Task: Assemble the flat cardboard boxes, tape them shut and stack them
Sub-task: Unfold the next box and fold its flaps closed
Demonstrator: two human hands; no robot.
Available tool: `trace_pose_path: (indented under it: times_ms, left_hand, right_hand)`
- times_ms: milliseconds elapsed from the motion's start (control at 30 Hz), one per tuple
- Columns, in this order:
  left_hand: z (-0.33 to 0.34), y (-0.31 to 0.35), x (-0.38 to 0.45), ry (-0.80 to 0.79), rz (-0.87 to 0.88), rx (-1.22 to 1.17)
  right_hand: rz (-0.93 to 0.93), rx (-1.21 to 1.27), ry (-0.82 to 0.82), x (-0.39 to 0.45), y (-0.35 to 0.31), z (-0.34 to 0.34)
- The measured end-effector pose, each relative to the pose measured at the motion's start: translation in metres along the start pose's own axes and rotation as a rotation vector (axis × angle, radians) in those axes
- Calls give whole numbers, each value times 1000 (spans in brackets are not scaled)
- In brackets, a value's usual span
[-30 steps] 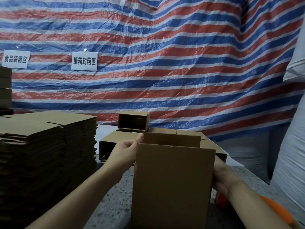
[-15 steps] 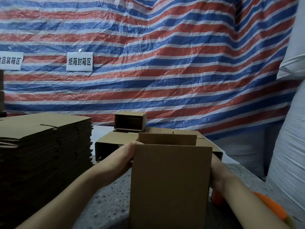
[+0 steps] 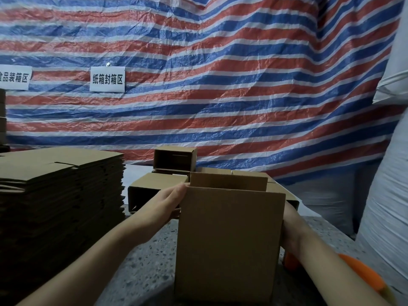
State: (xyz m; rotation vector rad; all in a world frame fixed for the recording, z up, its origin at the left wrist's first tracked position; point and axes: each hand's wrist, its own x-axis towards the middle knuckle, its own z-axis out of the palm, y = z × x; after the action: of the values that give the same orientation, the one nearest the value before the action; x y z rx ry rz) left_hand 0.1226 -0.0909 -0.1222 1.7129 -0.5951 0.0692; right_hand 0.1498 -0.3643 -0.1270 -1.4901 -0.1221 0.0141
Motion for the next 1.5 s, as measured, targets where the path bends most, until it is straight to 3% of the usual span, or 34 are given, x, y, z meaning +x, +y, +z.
trace_pose_path:
  times_ms: [133,333,667,1067,1267,1500]
  left_hand:
    - [-4,-2,-2,-59,-10,-20]
    - [9,-2,5,170,8,32]
    - [15,-9,10,294,-23,-222]
    - [14,-9,10,176,-48,-302]
    - [12,-9,7,172,-57,-258]
    - [11,-4,8,247,-54,-32]
  right_hand:
    - [-17,-2,-34,1,1,1]
    - [24,57,-58,0,-1,-3]
    - [-77,29,-243,-5,-1,-14]
    - [-100,20,-326,-3,-4,-19]
    - [-165,63,-294,-3,-7,-19]
    - [-166,45,-250,2,-5,-20]
